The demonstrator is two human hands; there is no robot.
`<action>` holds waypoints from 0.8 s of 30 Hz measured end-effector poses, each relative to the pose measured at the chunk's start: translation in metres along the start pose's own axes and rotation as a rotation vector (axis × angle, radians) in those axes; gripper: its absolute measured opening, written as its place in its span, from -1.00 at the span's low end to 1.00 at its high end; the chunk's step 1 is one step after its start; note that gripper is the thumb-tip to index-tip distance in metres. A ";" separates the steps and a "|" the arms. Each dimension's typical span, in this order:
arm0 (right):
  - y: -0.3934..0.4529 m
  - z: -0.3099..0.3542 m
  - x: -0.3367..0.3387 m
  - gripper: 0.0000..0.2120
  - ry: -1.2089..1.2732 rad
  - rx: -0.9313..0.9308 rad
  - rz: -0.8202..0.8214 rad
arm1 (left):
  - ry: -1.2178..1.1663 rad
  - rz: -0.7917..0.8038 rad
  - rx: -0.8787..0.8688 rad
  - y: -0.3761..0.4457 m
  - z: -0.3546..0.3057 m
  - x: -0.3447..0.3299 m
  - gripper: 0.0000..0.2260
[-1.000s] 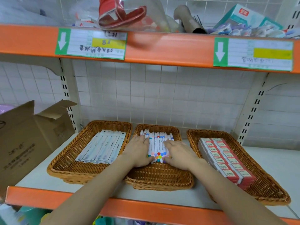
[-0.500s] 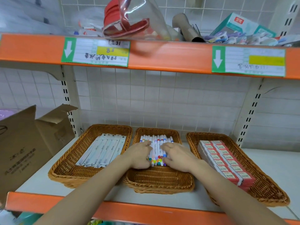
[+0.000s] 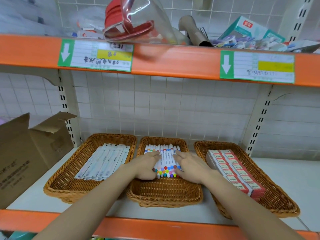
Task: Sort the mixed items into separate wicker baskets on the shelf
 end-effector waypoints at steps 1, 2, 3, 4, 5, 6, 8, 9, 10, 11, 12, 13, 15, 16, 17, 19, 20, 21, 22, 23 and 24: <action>0.000 0.002 0.000 -0.47 -0.008 0.030 0.007 | 0.003 -0.004 -0.005 -0.001 0.000 0.001 -0.31; 0.001 0.003 0.000 -0.49 -0.017 0.055 0.018 | 0.008 -0.006 -0.011 -0.001 -0.001 0.002 -0.32; 0.001 0.003 0.000 -0.51 -0.028 0.062 0.029 | 0.014 -0.006 -0.015 -0.002 -0.001 0.002 -0.33; 0.001 0.003 0.000 -0.52 -0.036 0.052 0.030 | 0.018 -0.007 -0.016 -0.002 0.000 0.002 -0.35; 0.000 0.002 0.000 -0.53 -0.042 0.031 0.019 | 0.019 -0.009 -0.014 -0.002 0.000 0.002 -0.36; 0.000 0.001 0.001 -0.53 -0.044 0.007 0.003 | 0.018 -0.012 -0.009 -0.002 0.002 0.001 -0.37; -0.001 -0.001 0.000 -0.52 -0.042 -0.026 -0.015 | 0.014 -0.016 -0.003 -0.003 0.004 0.001 -0.39; -0.001 -0.001 0.000 -0.51 -0.044 -0.031 -0.015 | 0.016 -0.018 -0.003 -0.003 0.005 0.000 -0.39; -0.002 -0.001 -0.001 -0.51 -0.047 -0.034 -0.014 | 0.020 -0.018 -0.003 -0.003 0.005 0.000 -0.39; -0.001 -0.001 -0.002 -0.51 -0.049 -0.041 -0.011 | 0.023 -0.018 -0.002 -0.004 0.006 0.000 -0.39; -0.001 -0.001 -0.003 -0.51 -0.051 -0.051 -0.010 | 0.026 -0.019 0.001 -0.004 0.006 -0.001 -0.38; 0.000 -0.001 -0.003 -0.52 -0.055 -0.062 -0.005 | 0.028 -0.019 0.002 -0.005 0.006 -0.001 -0.38; 0.001 -0.002 -0.003 -0.53 -0.062 -0.072 -0.001 | 0.037 -0.018 0.003 -0.006 0.006 -0.001 -0.37; 0.001 -0.002 -0.003 -0.52 -0.058 -0.071 -0.003 | 0.041 -0.018 0.005 -0.006 0.006 0.000 -0.37; 0.000 -0.002 -0.003 -0.50 -0.051 -0.064 -0.002 | 0.046 -0.018 0.007 -0.007 0.006 0.001 -0.36; -0.003 0.000 -0.002 -0.44 -0.040 -0.037 0.025 | 0.062 -0.024 0.011 -0.008 0.005 0.002 -0.36; -0.005 0.001 0.000 -0.43 -0.043 -0.019 0.045 | 0.071 -0.025 0.013 -0.009 0.005 0.002 -0.36; -0.006 0.003 0.001 -0.42 -0.051 -0.008 0.063 | 0.079 -0.023 0.015 -0.010 0.006 0.002 -0.35; -0.006 0.005 0.003 -0.43 -0.059 -0.004 0.076 | 0.084 -0.020 0.017 -0.011 0.006 0.002 -0.35; -0.005 0.007 0.005 -0.43 -0.063 -0.005 0.083 | 0.088 -0.020 0.017 -0.012 0.007 0.003 -0.35; -0.004 0.008 0.006 -0.44 -0.061 -0.005 0.084 | 0.093 -0.022 0.015 -0.012 0.007 0.003 -0.35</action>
Point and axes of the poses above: each hand's wrist, its own y-axis towards the middle knuckle, its own x-axis out of the back of the hand, z = x × y, the point moved 2 cm from there along y, towards the middle knuckle, and after that the axes turned 1 degree about -y, right-handed, at the moved point
